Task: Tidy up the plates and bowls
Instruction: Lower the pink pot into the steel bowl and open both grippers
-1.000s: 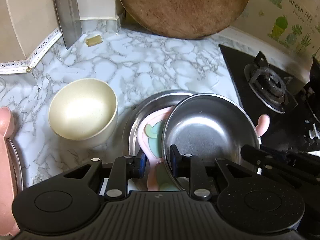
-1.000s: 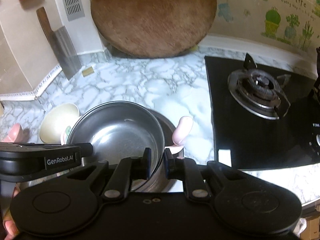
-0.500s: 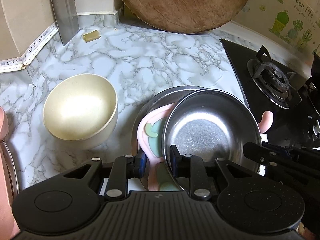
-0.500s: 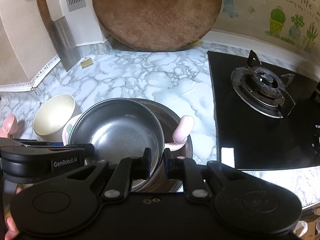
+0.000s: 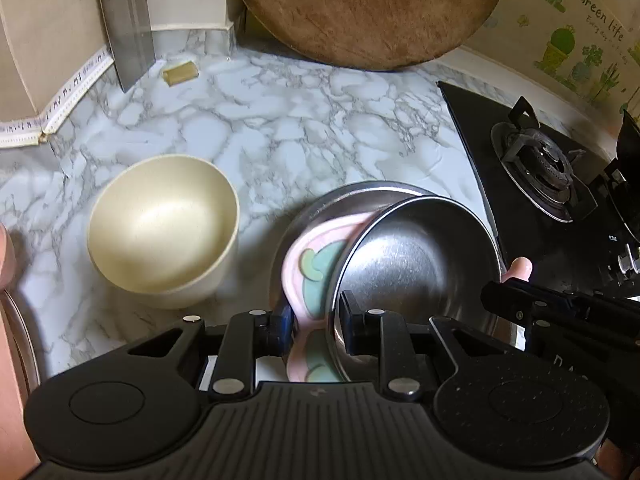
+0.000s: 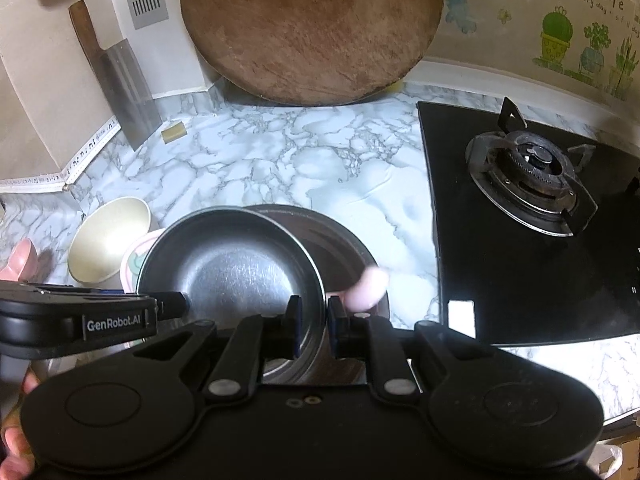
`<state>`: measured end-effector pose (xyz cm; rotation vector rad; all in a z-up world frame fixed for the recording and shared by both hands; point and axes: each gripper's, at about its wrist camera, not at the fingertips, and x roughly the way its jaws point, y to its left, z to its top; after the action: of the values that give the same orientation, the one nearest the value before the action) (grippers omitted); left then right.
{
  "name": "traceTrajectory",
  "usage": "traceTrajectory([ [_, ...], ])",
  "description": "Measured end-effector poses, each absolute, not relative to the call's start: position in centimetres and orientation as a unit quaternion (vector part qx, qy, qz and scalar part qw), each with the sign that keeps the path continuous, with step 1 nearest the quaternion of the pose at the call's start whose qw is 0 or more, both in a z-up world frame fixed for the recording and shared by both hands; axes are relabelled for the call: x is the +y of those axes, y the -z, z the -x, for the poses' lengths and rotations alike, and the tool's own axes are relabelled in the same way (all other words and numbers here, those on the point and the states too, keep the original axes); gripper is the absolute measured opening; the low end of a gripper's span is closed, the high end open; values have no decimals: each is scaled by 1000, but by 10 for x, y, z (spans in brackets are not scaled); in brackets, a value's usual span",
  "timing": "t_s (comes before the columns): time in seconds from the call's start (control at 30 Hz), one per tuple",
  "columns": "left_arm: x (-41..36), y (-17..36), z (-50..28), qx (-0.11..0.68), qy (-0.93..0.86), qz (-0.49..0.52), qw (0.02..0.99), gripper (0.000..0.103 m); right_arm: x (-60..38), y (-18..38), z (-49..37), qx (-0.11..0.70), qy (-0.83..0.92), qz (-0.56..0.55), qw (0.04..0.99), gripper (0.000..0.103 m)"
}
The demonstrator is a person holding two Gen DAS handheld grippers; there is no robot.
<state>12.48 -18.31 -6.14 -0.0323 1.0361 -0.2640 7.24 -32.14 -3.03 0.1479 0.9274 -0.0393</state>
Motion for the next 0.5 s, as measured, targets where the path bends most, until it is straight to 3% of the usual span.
traceTrajectory([
  [0.5, -168, 50, -132, 500, 145, 18, 854, 23, -324, 30, -76, 452, -2, -76, 889, 16],
])
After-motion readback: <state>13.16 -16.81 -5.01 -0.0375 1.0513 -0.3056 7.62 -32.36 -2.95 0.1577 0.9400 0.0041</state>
